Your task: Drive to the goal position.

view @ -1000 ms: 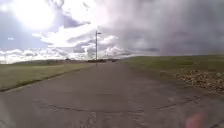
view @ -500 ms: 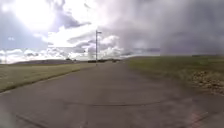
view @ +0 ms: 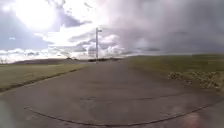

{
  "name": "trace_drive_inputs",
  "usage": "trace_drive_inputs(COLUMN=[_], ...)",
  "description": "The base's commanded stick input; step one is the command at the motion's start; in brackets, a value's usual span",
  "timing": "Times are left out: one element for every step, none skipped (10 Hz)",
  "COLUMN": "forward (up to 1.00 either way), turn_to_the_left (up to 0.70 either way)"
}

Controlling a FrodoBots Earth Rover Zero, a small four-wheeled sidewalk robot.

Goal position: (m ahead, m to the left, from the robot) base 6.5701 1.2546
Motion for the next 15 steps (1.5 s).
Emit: trace_drive_inputs(forward=[1.0,1.0,1.0,1.0,1.0,1.0,1.0,1.0,1.0,1.0,1.0,1.0,1.0,1.0,1.0], turn_to_the_left=[0.0,0.0,0.0,0.0,0.0,0.0,0.0,0.0,0.0,0.0,0.0,0.0,0.0,0.0,0.0])
